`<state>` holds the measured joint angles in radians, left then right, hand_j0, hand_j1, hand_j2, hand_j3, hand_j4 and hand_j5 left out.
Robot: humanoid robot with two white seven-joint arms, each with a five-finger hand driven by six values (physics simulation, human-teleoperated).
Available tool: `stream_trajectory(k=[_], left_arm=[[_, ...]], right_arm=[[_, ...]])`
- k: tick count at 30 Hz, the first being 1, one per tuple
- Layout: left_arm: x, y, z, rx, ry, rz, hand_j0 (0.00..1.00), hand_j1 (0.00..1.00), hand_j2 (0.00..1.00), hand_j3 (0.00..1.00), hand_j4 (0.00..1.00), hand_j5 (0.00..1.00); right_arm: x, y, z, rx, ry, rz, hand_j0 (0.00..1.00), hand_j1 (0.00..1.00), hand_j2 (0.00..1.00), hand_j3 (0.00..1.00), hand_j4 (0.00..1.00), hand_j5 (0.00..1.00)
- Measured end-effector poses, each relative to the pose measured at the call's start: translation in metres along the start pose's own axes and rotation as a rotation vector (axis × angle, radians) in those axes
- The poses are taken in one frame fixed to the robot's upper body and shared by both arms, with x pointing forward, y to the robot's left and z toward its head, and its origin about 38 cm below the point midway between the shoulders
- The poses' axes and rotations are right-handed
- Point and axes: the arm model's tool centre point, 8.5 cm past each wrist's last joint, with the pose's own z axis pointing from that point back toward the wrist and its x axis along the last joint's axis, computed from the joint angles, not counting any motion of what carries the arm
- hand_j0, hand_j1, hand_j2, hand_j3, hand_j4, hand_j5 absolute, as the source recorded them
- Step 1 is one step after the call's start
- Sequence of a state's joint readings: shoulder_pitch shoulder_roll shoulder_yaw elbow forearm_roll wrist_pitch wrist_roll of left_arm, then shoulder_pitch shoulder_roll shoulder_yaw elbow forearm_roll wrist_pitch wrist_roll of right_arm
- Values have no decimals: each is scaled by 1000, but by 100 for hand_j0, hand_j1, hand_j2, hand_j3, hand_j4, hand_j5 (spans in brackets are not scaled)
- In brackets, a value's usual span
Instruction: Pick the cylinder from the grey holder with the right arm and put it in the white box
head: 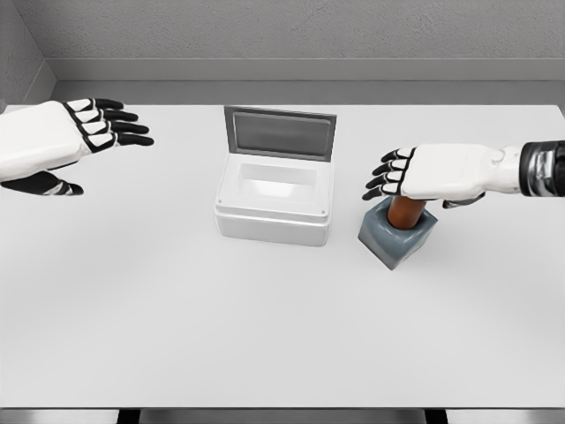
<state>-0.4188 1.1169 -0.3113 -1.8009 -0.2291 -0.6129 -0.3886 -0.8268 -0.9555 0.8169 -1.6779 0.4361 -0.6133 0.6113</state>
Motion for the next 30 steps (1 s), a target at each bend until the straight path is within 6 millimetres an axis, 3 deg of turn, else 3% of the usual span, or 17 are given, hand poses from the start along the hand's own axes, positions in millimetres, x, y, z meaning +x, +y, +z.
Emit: stream_trajectory(k=[1,12,18,20,22,30], left_arm=[[0,-1,0,-1,0,2,100,100,100,100,100,100],[-3,7,5,-8,14,-23,100,100,100,100,100,100],[-4,13,6,-11,18,-39,100,100,100,100,100,100],[-7,28,9,4,26,-72,100,100,100,100,100,100],[-7,29,10,0,29,-74,100,100,100,100,100,100],[-9,41,15,7,39,-102,100,100,100,100,100,100]], right_arm=[[0,0,-1,2,0,0,79,79,79,79,79,79],[1,-2,0,8,-1,17,76,76,76,76,76,76],[6,-1,-2,16,-15,23,63,63,63,63,63,63],[6,-1,-2,15,-15,24,60,60,60,60,60,60],[6,-2,-2,14,-14,25,56,56,56,56,56,56],[4,-6,-1,9,-10,35,50,50,50,50,50,50]])
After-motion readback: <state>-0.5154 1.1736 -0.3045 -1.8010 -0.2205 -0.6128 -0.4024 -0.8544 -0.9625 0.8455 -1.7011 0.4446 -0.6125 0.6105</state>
